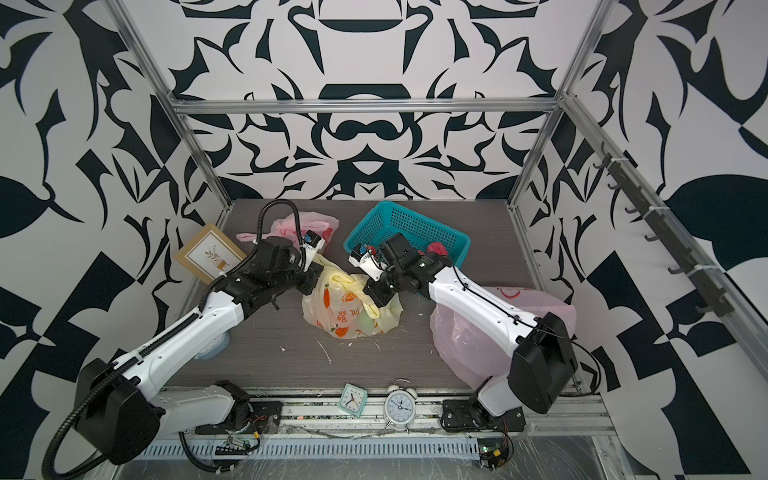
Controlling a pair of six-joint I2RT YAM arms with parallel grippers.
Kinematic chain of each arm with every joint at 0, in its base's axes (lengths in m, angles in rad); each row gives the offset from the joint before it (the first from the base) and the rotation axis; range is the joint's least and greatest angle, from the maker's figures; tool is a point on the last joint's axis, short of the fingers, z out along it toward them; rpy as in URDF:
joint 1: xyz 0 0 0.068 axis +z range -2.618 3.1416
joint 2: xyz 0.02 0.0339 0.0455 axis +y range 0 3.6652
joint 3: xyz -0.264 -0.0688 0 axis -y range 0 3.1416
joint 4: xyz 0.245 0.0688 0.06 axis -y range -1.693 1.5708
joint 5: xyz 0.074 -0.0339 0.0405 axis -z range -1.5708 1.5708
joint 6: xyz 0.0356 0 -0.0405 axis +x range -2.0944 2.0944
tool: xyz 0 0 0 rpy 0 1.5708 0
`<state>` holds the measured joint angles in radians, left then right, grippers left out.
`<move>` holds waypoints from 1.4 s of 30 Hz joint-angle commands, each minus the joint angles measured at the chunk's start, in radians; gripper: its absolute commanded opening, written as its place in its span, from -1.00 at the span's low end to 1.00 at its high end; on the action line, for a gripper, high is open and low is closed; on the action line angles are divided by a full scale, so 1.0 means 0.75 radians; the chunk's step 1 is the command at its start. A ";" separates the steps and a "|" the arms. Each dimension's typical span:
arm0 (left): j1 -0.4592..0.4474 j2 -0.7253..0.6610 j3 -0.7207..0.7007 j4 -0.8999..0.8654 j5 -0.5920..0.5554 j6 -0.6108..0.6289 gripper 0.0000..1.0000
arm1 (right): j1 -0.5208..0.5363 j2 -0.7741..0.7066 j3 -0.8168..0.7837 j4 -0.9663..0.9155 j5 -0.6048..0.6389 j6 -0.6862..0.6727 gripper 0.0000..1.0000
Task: Untie the knot of a plastic bag & take out the apple
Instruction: Untie the plastic bag at the center of the board.
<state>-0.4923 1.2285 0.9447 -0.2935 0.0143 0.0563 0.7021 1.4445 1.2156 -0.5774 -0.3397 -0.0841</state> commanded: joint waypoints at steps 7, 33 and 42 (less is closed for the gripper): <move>0.282 -0.162 -0.108 0.134 -0.038 -0.267 -1.00 | 0.005 -0.247 -0.235 0.061 0.338 0.286 -1.00; 0.515 0.140 0.046 0.360 0.358 -0.399 -1.00 | 0.363 -0.282 -0.452 0.361 -0.056 0.198 -0.96; 0.436 0.244 0.211 0.395 0.426 -0.386 -1.00 | 0.451 -0.160 -0.380 0.497 0.190 0.184 -0.95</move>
<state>-0.1566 1.4025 1.0595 -0.0643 0.3183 -0.2310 1.0359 1.3548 0.8921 -0.2516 -0.2672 0.0669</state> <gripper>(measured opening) 0.043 0.045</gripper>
